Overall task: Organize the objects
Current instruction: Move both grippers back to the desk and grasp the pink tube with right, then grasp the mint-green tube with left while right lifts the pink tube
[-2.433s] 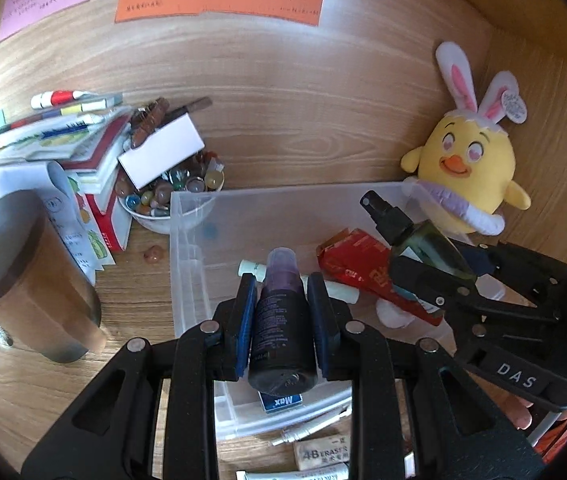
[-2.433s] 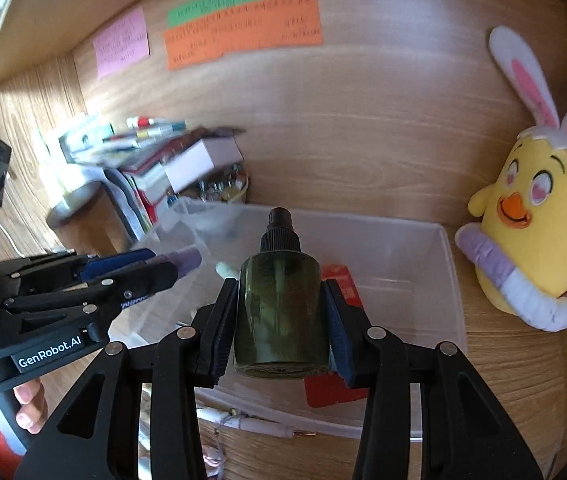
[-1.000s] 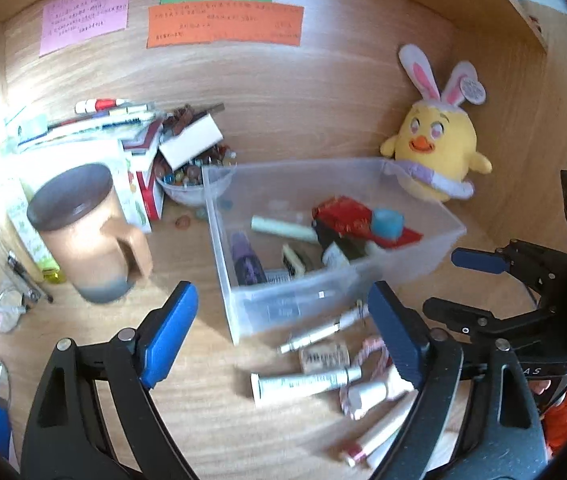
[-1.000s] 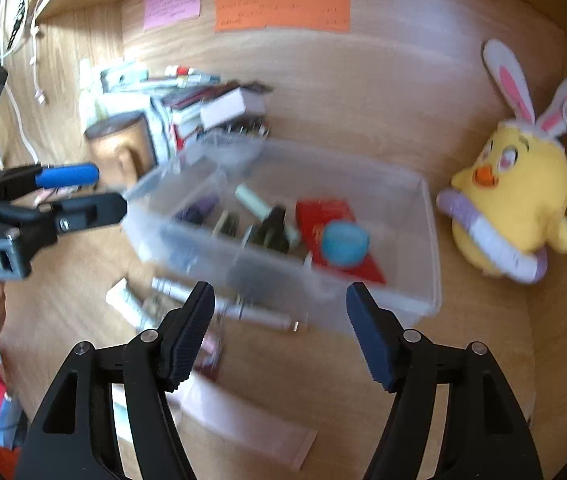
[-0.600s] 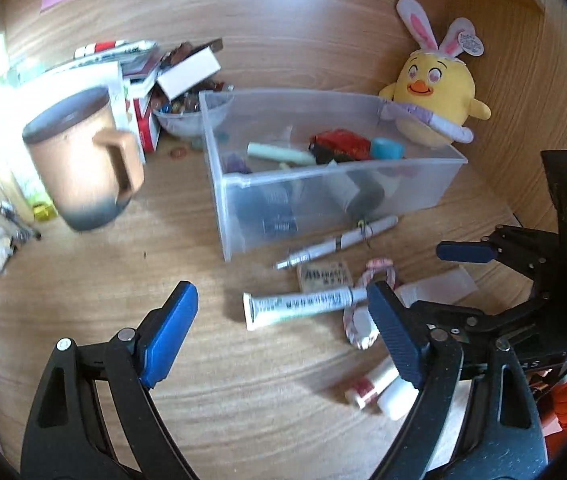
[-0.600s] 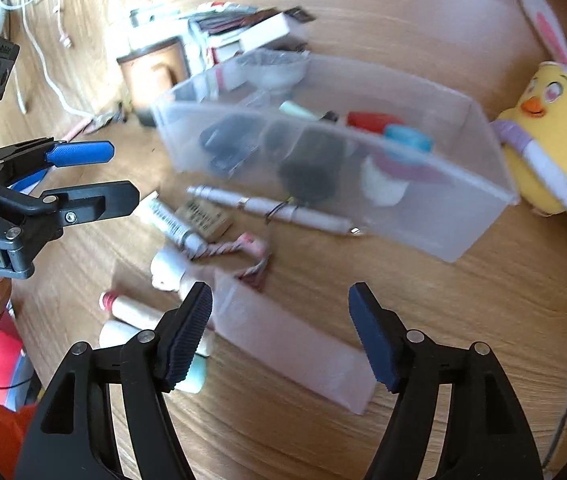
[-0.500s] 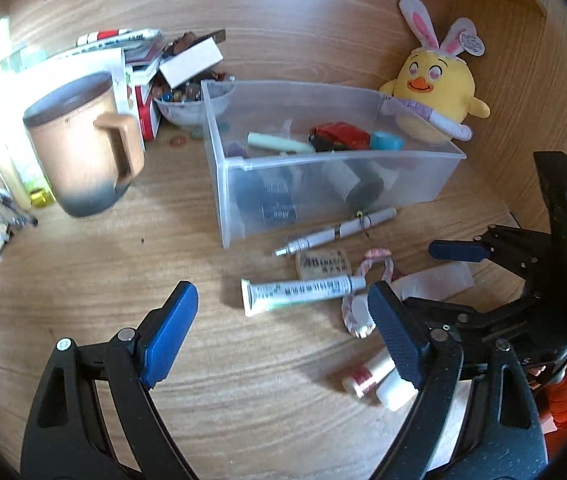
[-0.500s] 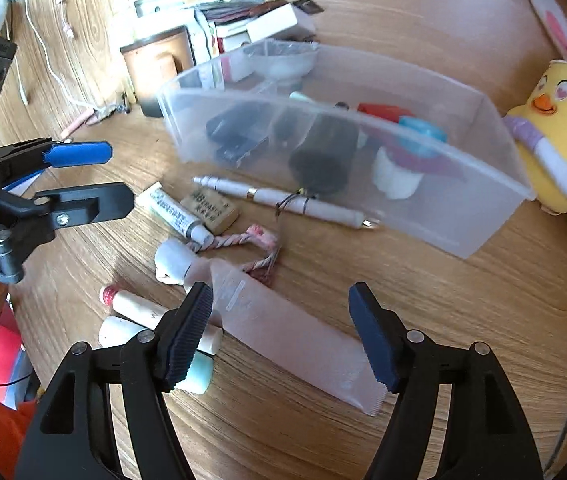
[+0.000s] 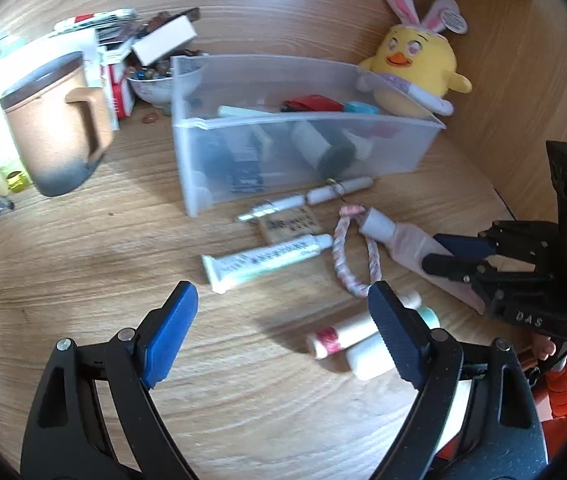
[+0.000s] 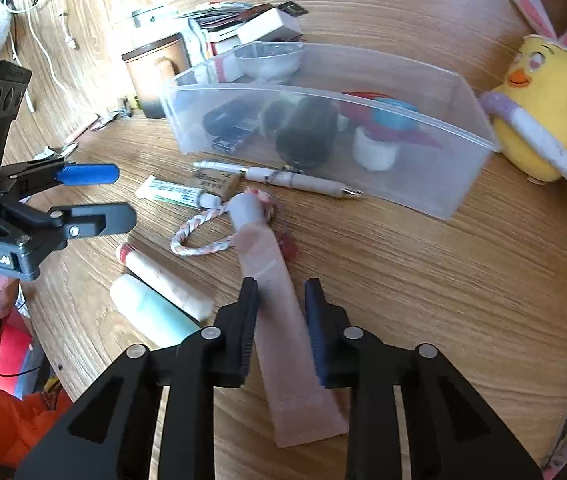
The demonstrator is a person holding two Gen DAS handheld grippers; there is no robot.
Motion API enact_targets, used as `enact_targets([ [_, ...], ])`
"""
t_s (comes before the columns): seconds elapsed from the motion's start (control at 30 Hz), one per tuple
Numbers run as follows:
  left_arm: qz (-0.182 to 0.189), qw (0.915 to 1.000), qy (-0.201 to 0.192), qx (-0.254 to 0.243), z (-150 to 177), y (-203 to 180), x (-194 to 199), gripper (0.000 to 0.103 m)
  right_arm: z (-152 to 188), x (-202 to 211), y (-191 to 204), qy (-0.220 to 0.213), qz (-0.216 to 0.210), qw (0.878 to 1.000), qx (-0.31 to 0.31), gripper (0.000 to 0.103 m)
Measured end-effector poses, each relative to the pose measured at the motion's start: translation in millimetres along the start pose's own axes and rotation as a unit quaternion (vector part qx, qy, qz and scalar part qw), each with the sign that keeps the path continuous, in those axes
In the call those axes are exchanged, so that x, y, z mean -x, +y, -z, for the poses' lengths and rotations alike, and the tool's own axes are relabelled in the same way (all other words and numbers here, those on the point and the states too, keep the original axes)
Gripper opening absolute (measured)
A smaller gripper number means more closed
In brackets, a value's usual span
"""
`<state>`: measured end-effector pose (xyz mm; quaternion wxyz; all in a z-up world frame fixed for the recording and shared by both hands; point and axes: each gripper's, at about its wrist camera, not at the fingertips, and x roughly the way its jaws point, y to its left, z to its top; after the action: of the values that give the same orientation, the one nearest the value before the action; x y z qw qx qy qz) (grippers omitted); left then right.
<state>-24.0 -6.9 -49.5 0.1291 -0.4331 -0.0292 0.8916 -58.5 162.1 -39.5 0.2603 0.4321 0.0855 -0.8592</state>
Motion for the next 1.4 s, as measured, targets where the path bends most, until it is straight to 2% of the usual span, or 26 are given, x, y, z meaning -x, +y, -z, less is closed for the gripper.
enact_targets([
  [0.27,0.031,0.9989,0.010,-0.034,11.3,-31.6,5.2,0.087,23.2,22.0,-21.0,-0.003,0.028,0.999,-0.044,0.019],
  [0.33,0.040,0.9983,0.015,-0.039,14.5,-38.2,5.5,0.082,27.2,25.6,-24.3,-0.002,0.032,0.998,-0.048,0.019],
  [0.4,0.046,0.9976,0.022,-0.046,17.9,-45.3,4.4,0.069,29.2,27.5,-26.0,-0.003,0.034,0.998,-0.054,0.019],
  [0.5,0.050,0.9968,0.020,-0.059,21.8,-53.9,5.9,0.060,28.0,27.9,-27.2,-0.001,0.030,0.998,-0.055,0.020],
  [0.57,0.056,0.9960,0.024,-0.066,23.7,-57.6,5.5,0.055,27.0,27.6,-28.1,-0.003,0.030,0.998,-0.053,0.028],
  [0.67,0.061,0.9950,0.031,-0.074,25.5,-62.6,2.9,0.052,22.4,22.4,-24.8,-0.006,0.036,0.998,-0.047,0.038],
  [0.83,0.068,0.9937,0.045,-0.077,28.4,-63.9,-0.9,0.047,14.0,13.8,-17.7,-0.010,0.046,0.998,-0.032,0.038],
  [1.03,0.062,0.9930,0.046,-0.089,27.7,-68.1,-10.6,0.046,4.7,3.9,-14.0,-0.008,0.050,0.998,-0.023,0.038],
  [1.1,0.054,0.9926,0.040,-0.101,27.7,-72.0,-11.9,0.035,2.0,0.5,-13.9,-0.006,0.053,0.998,-0.022,0.038],
  [1.2,0.041,0.9916,0.032,-0.119,28.1,-75.6,-13.2,0.024,-1.1,-4.9,-14.3,-0.002,0.054,0.998,-0.022,0.038],
  [1.23,0.041,0.9913,0.030,-0.121,28.3,-75.9,-13.0,0.024,-1.2,-6.0,-14.3,-0.003,0.054,0.998,-0.022,0.035],
  [1.27,0.041,0.9911,0.028,-0.124,28.7,-75.8,-12.9,0.024,-0.6,-6.4,-14.3,-0.004,0.056,0.998,-0.022,0.025],
  [1.3,0.039,0.9912,0.026,-0.124,28.9,-75.7,-13.3,0.024,-0.3,-7.0,-13.4,-0.002,0.053,0.998,-0.021,0.021],
  [1.4,0.033,0.9917,0.021,-0.123,28.3,-73.9,-12.9,0.024,0.7,-3.3,-11.0,-0.012,0.049,0.999,-0.021,0.020],
])
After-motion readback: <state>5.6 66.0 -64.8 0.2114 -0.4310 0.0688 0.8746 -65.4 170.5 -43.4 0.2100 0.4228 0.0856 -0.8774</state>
